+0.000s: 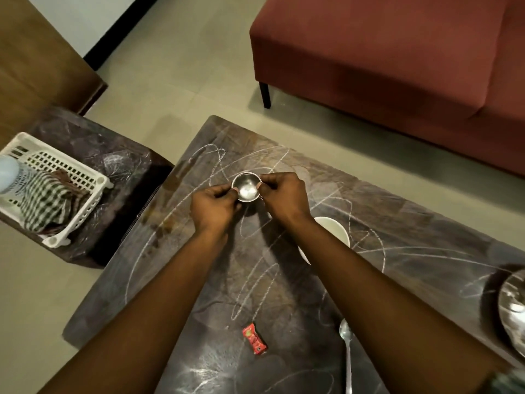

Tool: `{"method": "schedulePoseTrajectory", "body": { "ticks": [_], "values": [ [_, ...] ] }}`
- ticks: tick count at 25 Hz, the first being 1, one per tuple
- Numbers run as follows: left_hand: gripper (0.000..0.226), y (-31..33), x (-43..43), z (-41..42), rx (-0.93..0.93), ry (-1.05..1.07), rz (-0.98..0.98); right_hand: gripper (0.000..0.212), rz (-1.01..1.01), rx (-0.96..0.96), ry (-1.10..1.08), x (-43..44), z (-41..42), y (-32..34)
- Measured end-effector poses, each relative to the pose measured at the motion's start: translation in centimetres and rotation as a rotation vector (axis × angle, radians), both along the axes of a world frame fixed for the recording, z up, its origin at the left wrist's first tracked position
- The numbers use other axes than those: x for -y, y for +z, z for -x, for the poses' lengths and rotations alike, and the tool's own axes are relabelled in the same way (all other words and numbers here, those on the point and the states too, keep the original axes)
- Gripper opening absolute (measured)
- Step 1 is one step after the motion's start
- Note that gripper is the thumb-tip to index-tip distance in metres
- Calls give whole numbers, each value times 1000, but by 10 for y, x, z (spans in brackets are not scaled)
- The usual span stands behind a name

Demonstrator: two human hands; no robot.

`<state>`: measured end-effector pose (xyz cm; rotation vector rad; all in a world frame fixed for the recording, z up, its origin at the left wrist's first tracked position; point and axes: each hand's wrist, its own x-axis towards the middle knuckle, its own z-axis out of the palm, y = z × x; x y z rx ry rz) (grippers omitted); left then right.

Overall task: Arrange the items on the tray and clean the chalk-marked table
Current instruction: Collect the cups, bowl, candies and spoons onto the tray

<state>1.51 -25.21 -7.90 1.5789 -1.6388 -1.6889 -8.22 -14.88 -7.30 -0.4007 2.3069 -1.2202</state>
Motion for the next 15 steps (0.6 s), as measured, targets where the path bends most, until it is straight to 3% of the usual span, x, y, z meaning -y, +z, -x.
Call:
{"method": "schedulePoseTrajectory", "body": {
  "ticks": [4,8,15],
  "values": [
    [12,30,-27,32,-55,-145,59,26,44,-35,-76,-50,26,33],
    [10,62,-107,81,-126,-361,115,27,15,-128,-206,-149,57,74],
    [10,98,-346,151,-247,-678,73,21,-115,-237,-490,-403,88,130]
  ]
}}
